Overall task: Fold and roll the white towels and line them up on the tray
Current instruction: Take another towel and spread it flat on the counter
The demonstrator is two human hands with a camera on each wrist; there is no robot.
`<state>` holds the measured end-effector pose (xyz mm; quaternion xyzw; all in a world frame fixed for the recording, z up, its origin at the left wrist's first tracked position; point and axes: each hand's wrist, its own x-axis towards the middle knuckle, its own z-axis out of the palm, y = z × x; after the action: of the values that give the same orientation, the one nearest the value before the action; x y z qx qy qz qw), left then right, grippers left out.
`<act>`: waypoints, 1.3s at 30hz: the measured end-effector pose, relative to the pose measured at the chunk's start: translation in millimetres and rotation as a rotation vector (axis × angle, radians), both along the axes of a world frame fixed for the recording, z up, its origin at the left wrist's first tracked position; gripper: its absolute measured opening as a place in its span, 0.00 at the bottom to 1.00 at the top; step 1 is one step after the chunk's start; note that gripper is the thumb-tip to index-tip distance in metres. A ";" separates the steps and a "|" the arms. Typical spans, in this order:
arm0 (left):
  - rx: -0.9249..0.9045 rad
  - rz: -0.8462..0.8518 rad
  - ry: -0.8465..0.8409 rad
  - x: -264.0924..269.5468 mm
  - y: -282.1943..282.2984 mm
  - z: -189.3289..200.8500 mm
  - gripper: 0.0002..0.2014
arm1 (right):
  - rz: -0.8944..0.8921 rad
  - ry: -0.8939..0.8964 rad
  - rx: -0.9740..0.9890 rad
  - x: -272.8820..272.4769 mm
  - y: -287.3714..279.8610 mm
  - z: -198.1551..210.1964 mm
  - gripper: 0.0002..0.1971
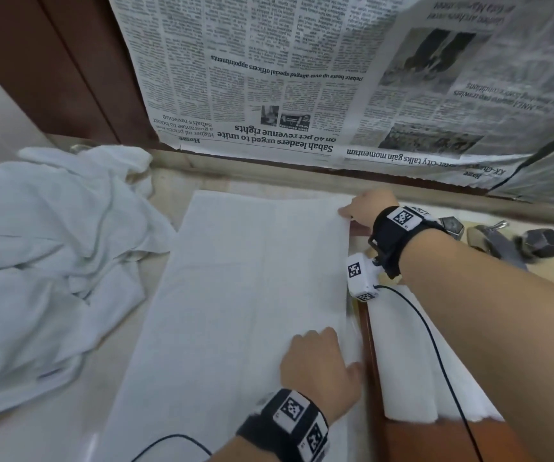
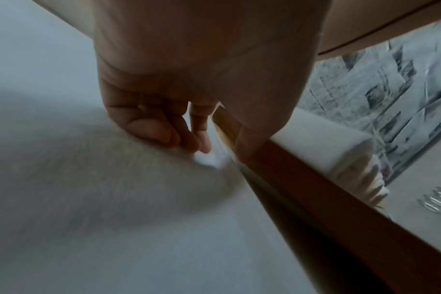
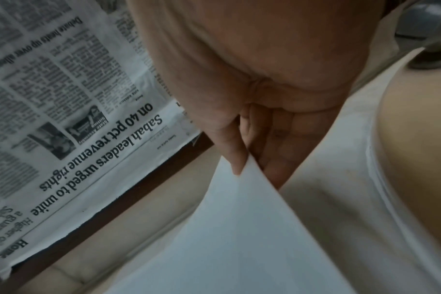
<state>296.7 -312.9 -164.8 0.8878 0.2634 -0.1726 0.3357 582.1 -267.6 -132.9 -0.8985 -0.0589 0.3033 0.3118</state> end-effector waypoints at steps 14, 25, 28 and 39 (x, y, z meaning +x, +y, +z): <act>-0.757 0.561 -0.271 -68.4 57.9 33.1 0.07 | 0.072 -0.253 0.024 -41.9 67.5 45.7 0.11; -0.306 0.907 -0.332 -128.3 124.2 4.6 0.04 | 0.504 -0.282 -0.031 -130.3 187.9 -15.5 0.17; -0.270 0.880 -0.297 -132.4 124.5 -0.5 0.08 | 0.815 -0.465 -0.293 -137.4 185.6 -37.2 0.20; -0.387 0.873 -0.234 -176.7 84.2 10.7 0.05 | 1.128 -0.666 -0.500 -133.7 183.5 -59.1 0.26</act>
<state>120.0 -228.6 -154.2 0.6293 0.5346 0.0396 0.5627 448.4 -84.1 -191.9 -0.8208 -0.5369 0.1316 -0.1440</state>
